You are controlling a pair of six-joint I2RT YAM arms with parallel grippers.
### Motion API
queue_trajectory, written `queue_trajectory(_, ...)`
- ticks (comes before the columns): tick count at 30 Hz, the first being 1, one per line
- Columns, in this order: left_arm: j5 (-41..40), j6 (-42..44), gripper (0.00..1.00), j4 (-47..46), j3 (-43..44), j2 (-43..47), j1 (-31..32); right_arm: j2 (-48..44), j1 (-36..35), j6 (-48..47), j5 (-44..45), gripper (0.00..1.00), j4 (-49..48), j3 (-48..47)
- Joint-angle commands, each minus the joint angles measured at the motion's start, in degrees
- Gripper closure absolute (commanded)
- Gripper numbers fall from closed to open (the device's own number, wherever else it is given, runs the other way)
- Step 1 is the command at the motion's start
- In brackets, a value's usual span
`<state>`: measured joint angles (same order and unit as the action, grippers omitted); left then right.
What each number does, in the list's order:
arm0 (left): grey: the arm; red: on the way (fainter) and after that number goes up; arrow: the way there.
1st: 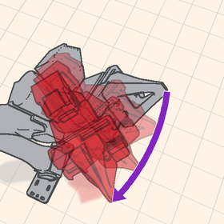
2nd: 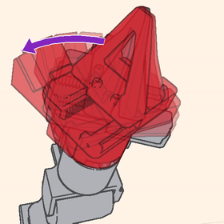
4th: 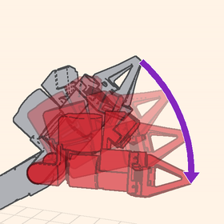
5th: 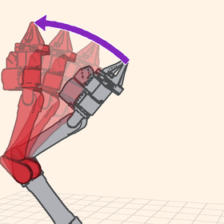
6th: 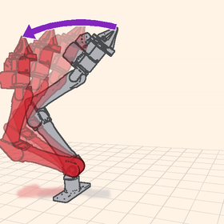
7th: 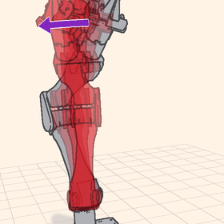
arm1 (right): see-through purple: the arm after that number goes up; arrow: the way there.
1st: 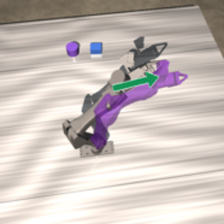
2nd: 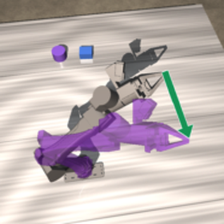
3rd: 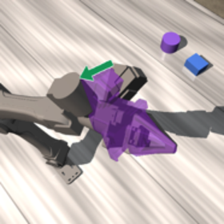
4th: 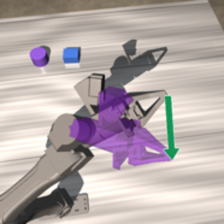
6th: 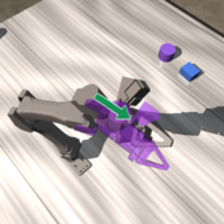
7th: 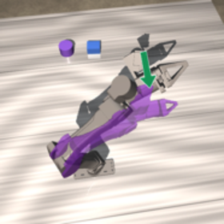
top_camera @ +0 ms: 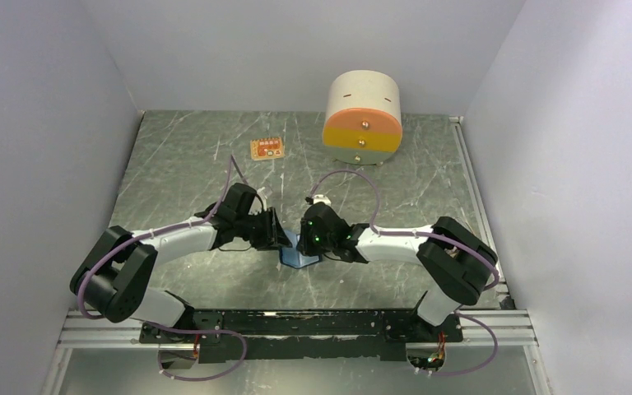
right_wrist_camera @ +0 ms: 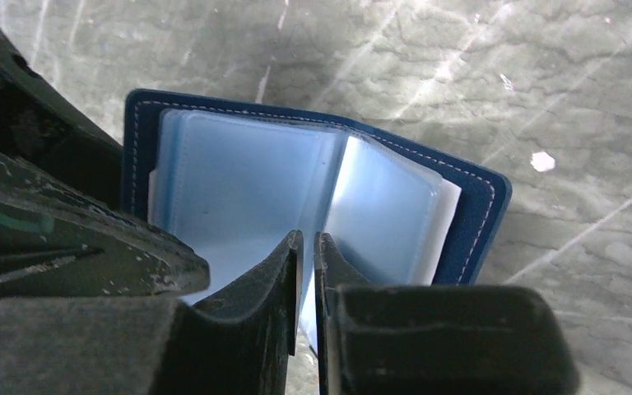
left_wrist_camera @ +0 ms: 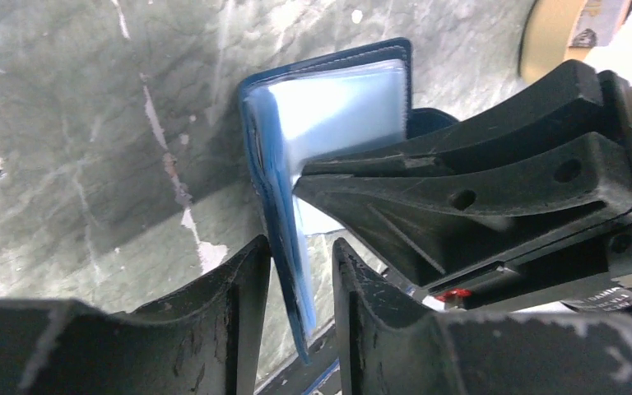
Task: Put the credit cards into the card holder
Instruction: Open the card holder at the center of the board.
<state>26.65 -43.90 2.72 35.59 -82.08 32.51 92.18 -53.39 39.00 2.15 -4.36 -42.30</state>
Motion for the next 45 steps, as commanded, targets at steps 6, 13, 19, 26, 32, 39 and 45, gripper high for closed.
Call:
queue_trajectory(6, -0.62, 1.11, 0.62, -1.53, 1.03, -0.22, -0.26, -0.18, -0.24, 1.43, -1.07, 0.86, -4.69, 1.81)
queue_trajectory(13, -4.14, 3.27, 0.86, 3.42, 3.04, -1.42, -0.28, -2.46, 0.70, -0.70, 2.99, 0.84, 1.58, 1.65)
queue_trajectory(19, -5.54, 5.20, 0.91, 6.14, 3.94, -0.89, -0.28, -3.20, 1.26, -1.58, 6.57, 0.83, 5.20, 3.81)
queue_trajectory(26, -4.59, 6.21, 0.91, 8.70, 6.54, -1.22, -0.26, -3.64, 1.49, -2.63, 9.85, 0.78, 10.15, 1.93)
queue_trajectory(32, -4.09, 8.64, 0.91, 13.97, 10.92, -0.50, -0.28, -8.29, 1.58, -2.33, 11.98, 0.67, 17.20, -1.35)
queue_trajectory(39, -4.24, 13.60, 0.91, 19.91, 14.29, 0.13, -0.28, -20.12, 5.36, -1.33, 19.60, 0.51, 33.72, -4.96)
queue_trajectory(45, -3.08, 16.86, 0.91, 20.98, 14.25, 1.86, -0.31, -24.74, 17.83, -4.94, 18.88, 0.37, 38.49, -4.30)
